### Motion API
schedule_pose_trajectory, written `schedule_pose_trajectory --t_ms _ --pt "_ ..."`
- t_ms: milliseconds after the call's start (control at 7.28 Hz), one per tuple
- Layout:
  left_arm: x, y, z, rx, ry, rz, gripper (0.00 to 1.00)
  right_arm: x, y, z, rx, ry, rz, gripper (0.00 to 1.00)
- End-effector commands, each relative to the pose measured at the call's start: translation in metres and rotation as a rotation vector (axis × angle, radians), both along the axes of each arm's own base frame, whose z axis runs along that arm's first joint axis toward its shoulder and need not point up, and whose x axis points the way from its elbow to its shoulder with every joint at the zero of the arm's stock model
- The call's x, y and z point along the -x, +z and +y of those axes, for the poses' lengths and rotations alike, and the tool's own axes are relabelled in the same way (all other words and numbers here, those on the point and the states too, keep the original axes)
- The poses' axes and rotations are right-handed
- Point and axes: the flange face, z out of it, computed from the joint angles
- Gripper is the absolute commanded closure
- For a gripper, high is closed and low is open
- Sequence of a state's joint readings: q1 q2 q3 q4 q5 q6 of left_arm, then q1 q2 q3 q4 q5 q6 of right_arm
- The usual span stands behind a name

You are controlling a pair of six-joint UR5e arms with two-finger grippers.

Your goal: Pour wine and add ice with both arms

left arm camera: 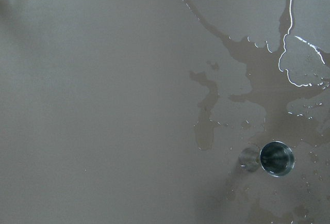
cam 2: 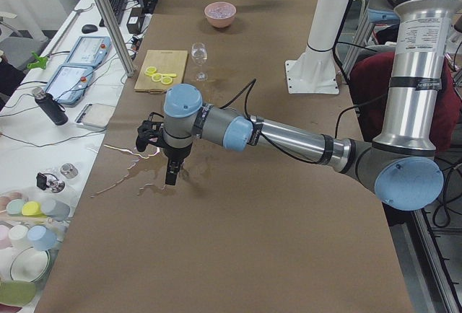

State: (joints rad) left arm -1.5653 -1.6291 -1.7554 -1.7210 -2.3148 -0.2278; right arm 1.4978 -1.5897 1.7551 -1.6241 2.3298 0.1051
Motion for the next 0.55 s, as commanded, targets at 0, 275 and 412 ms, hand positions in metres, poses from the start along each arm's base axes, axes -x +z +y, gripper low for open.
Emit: schedule_pose_trajectory --t_ms 0,275,412 --pt "-0.0011 0.0013 0.0024 -0.028 -0.001 0.002 0.02 -0.0012 -0.0032 0.0042 0.014 -0.001 0.018 0.0" --pt "-0.0051 -0.0002 0.0019 -0.008 -0.021 0.014 0.02 -0.0014 -0.0023 0.0049 0.014 -0.002 0.019 0.0" --pt "-0.009 0.0 0.0011 -0.011 -0.029 0.019 0.02 -0.0014 -0.0014 0.0056 0.017 -0.002 0.02 0.0"
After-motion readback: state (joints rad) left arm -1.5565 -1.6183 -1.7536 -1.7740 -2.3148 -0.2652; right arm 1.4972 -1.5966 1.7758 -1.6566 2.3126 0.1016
